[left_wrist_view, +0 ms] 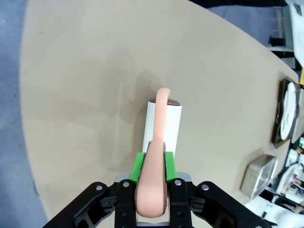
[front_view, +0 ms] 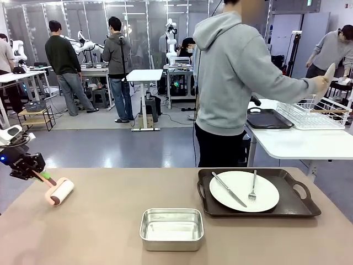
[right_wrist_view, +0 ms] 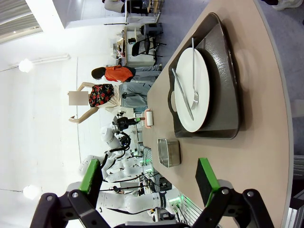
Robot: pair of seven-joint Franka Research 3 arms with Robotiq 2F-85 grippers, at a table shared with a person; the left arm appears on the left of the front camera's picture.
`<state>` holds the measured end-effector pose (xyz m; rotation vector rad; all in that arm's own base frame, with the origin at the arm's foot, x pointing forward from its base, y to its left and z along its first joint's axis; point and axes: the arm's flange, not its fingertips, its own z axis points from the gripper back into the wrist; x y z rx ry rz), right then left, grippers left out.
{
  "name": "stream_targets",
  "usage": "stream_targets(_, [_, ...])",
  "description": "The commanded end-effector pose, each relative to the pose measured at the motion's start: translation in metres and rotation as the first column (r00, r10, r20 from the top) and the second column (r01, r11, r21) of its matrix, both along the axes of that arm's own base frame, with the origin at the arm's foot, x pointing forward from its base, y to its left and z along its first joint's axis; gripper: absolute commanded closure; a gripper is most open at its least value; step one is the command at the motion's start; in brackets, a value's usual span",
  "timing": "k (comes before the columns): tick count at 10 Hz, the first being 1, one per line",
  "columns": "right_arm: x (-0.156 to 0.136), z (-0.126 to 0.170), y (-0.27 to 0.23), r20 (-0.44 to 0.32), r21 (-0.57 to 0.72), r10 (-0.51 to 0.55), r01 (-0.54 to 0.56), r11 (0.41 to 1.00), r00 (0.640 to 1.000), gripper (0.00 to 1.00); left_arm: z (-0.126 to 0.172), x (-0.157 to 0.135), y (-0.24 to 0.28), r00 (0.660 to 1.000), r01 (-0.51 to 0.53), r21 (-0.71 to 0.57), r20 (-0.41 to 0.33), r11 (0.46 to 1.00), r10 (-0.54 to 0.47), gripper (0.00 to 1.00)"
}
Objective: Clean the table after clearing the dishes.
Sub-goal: When the left (or right) Handle tray is removed, use the left hand (or right hand) to clean the left (or right) side of the table with the Lint Roller.
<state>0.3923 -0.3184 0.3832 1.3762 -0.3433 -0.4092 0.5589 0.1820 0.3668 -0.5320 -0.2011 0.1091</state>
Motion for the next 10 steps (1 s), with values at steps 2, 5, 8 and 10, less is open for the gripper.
stream_targets(2, [-0.001, 0.004, 0.001, -0.001, 0.005, -0.002, 0.002, 1.000, 1.000, 0.00, -0.006, -0.010, -0.004, 0.998, -0.067, 0.187, -0.003, 0.980, 0.068, 0.79])
stream_targets(5, [-0.001, 0.004, 0.001, -0.001, 0.005, -0.002, 0.002, 1.000, 1.000, 0.00, 0.040, -0.019, -0.022, 0.997, -0.054, 0.264, 0.062, 0.963, 0.039, 0.79])
stream_targets(8, [-0.001, 0.004, 0.001, -0.001, 0.005, -0.002, 0.002, 1.000, 1.000, 0.00, 0.103, -0.032, -0.036, 0.990, -0.065, 0.335, 0.138, 0.940, 0.019, 0.79])
stream_targets(10, [-0.001, 0.004, 0.001, -0.001, 0.005, -0.002, 0.002, 1.000, 1.000, 0.00, 0.091, -0.019, -0.030, 0.994, -0.031, 0.301, 0.112, 0.953, -0.003, 0.79])
